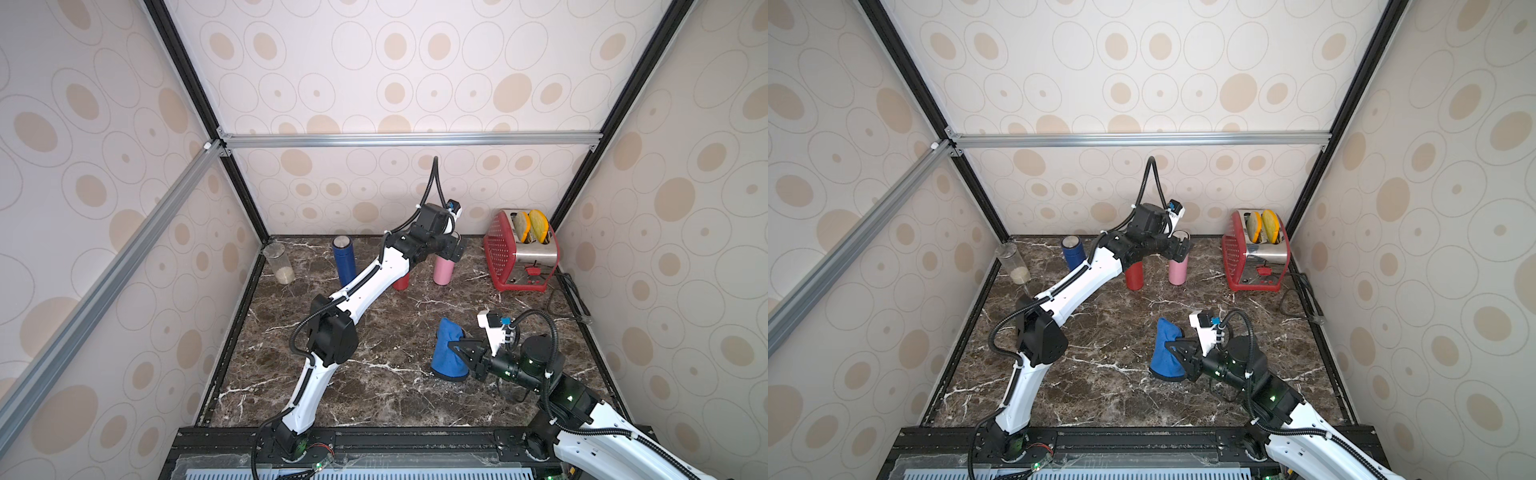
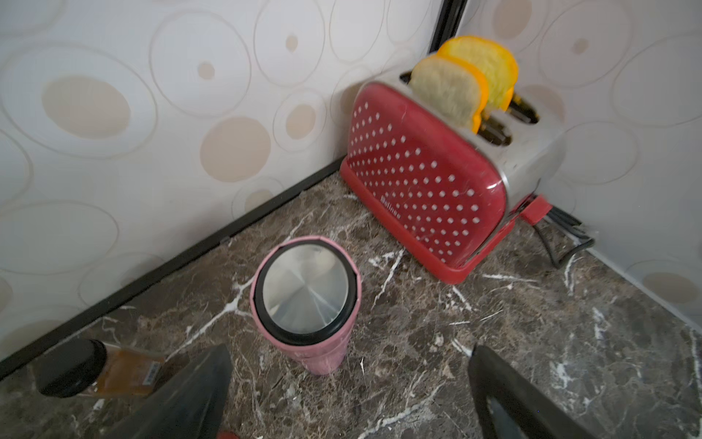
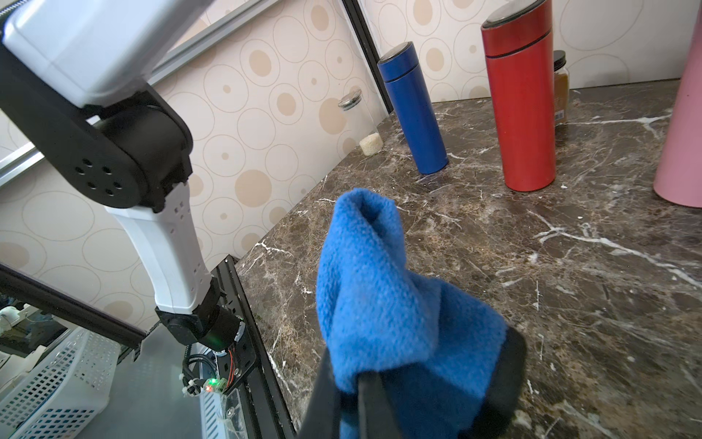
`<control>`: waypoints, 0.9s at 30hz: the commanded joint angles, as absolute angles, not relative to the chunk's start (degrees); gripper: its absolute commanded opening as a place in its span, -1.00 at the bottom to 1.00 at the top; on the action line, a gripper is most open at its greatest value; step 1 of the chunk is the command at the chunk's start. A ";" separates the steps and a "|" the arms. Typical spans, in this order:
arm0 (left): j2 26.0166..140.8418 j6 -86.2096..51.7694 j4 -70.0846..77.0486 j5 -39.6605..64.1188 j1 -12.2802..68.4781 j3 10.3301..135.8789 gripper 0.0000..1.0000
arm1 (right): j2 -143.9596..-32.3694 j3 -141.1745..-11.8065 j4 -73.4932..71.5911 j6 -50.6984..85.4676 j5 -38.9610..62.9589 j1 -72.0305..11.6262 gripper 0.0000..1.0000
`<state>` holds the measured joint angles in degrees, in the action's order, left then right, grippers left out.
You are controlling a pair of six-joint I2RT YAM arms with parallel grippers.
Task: Wipe the surface of the thermos
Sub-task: Pick up the thermos from the center of the board.
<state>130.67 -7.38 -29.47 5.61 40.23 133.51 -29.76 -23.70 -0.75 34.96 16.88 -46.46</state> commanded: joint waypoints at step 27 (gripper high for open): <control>139.71 -12.02 -16.47 -0.04 39.96 134.53 0.98 | -25.66 -24.76 5.79 34.26 14.00 -45.88 -1.00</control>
<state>139.96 -11.20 -21.30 1.19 39.97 134.41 -26.11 -23.70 5.43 34.87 14.61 -46.44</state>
